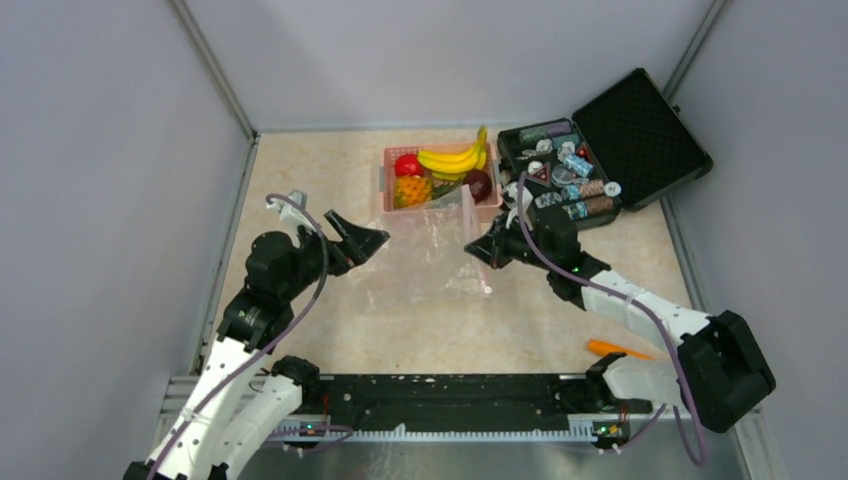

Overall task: Place the food in the zip-top bag and seal the zipper
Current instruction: Pick up the zipper food storage bag at the center of the board, then open the zipper of the food storage bag at the center of the board.

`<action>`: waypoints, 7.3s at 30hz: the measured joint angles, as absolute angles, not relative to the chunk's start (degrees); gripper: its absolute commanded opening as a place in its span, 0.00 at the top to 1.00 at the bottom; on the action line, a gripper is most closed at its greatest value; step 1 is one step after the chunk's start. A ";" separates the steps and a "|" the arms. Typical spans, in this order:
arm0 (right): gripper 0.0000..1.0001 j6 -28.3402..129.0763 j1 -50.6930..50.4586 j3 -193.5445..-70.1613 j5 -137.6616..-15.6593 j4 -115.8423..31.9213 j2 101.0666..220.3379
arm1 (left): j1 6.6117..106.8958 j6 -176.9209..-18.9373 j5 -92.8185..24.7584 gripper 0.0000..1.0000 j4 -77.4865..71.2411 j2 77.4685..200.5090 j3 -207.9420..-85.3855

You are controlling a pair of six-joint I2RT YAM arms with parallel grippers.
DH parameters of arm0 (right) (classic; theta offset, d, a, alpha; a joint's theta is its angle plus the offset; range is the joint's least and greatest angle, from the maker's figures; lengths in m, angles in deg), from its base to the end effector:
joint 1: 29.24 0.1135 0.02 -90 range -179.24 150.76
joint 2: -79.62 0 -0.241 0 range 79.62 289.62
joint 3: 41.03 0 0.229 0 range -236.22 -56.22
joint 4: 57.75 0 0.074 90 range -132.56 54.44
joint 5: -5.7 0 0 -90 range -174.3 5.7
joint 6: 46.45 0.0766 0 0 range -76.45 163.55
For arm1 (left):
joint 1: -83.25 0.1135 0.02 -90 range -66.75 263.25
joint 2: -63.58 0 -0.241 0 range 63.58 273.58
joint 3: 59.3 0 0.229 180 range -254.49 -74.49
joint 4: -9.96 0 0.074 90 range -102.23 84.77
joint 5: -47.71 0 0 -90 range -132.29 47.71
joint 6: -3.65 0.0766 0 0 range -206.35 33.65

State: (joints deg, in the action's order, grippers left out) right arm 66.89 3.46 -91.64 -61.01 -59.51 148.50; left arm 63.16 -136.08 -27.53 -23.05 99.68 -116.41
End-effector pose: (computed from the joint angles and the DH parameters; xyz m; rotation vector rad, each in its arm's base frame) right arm 0.2269 0.1816 0.2255 -0.4577 1.9172 1.0377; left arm 0.1660 -0.0815 0.3068 -0.2936 1.8894 -1.0833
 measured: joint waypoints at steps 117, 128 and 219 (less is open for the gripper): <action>0.41 56.31 37.56 -100.47 -102.50 -45.93 140.24 | 37.69 -127.47 -53.12 1.00 -30.09 127.48 -132.40; 0.42 69.20 22.00 -101.89 -83.94 -44.27 142.62 | 37.71 -126.69 -52.79 1.00 -30.11 123.20 -130.61; 0.46 72.81 27.00 -120.75 -89.67 -35.70 164.35 | 31.07 -129.96 -88.79 1.00 -60.86 128.57 -141.56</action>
State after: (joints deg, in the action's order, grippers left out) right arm 72.81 27.00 -120.75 -89.67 -35.70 164.35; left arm 31.07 -129.96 -88.79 -60.86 128.57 -141.56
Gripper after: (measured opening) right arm 0.449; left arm 0.002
